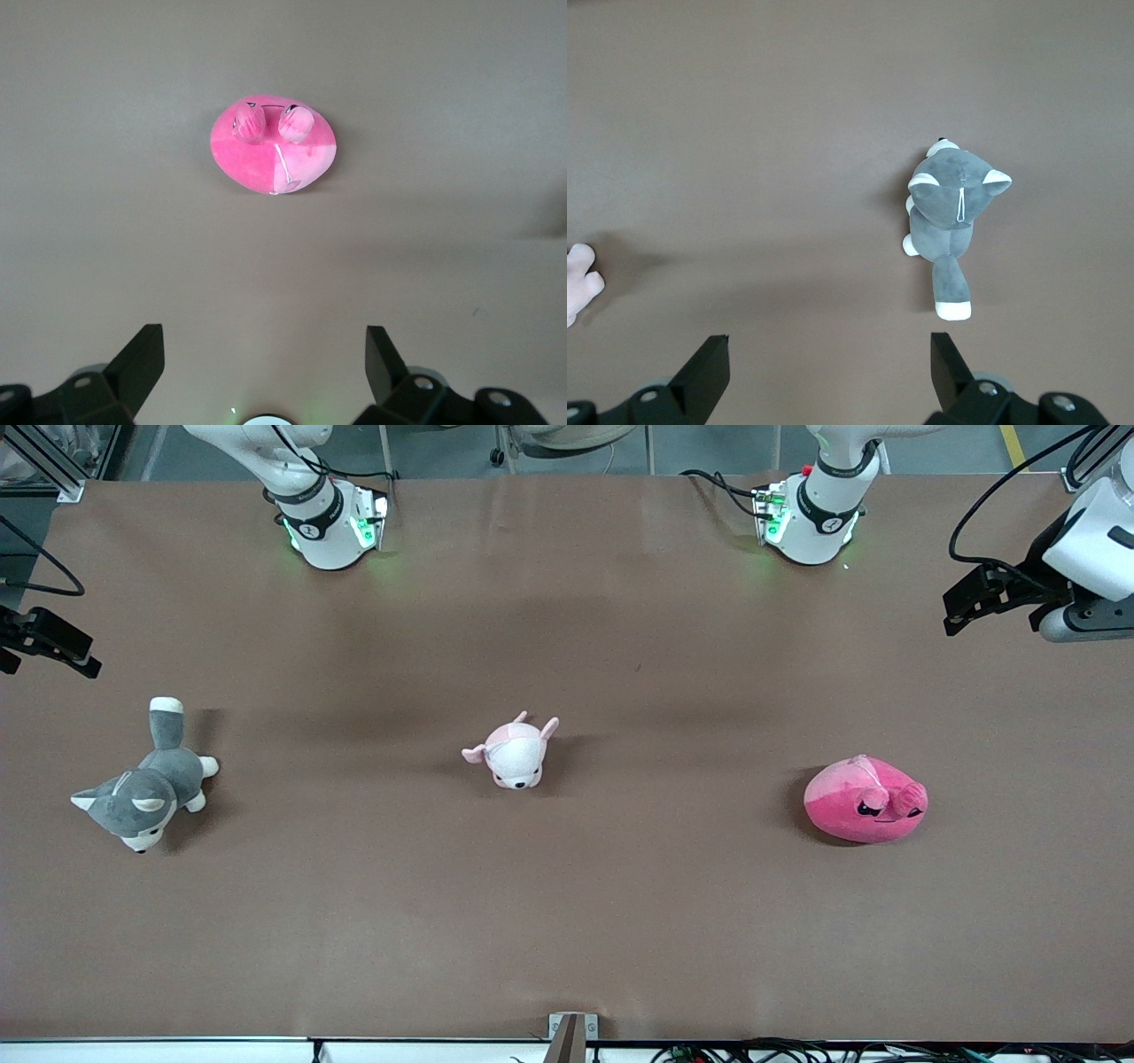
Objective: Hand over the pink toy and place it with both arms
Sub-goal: 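Move the left gripper down toward the pink plush toy, then close the left gripper on the pink plush toy's ears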
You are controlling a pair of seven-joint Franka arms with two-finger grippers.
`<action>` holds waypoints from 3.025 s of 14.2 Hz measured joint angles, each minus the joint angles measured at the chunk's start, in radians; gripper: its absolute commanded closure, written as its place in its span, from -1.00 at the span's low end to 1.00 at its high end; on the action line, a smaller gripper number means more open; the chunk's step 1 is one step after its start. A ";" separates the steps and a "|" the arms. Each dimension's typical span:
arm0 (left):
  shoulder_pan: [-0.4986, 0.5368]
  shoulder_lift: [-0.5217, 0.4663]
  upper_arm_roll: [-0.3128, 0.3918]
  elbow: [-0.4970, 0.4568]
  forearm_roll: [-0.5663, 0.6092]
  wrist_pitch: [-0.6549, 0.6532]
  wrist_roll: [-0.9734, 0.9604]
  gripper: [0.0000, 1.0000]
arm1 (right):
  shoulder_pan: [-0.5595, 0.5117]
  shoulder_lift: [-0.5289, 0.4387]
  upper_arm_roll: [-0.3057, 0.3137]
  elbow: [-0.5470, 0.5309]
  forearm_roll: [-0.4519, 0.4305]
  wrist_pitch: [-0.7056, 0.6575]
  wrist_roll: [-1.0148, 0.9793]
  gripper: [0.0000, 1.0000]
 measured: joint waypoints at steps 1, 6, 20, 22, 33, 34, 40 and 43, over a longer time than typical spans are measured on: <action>0.000 0.000 0.000 0.000 0.000 0.000 0.000 -1.00 | 0.000 0.000 0.000 0.000 0.000 0.000 0.000 -1.00; 0.001 0.011 0.002 0.004 0.000 0.000 0.000 -1.00 | 0.000 0.000 0.000 0.000 0.000 0.000 0.000 -1.00; 0.096 0.262 0.009 -0.016 0.000 0.205 0.031 -1.00 | 0.000 0.000 0.000 0.000 0.000 0.000 0.000 -1.00; 0.104 0.290 0.009 -0.049 0.000 0.265 0.031 -1.00 | 0.000 0.000 0.001 0.000 0.000 0.000 0.000 -1.00; 0.154 0.460 0.009 -0.094 -0.085 0.490 0.031 -0.53 | 0.000 0.000 -0.001 0.001 0.000 0.000 0.000 -1.00; 0.156 0.465 0.009 -0.094 -0.085 0.495 0.031 -0.48 | 0.000 0.000 -0.001 0.001 0.000 0.000 0.000 -1.00; 0.158 0.491 0.009 -0.094 -0.088 0.502 0.031 0.19 | 0.000 0.000 0.000 0.000 0.000 0.065 0.000 -1.00; 0.159 0.493 0.009 -0.094 -0.091 0.503 0.031 0.88 | 0.001 0.000 0.002 -0.002 0.000 0.077 0.000 -1.00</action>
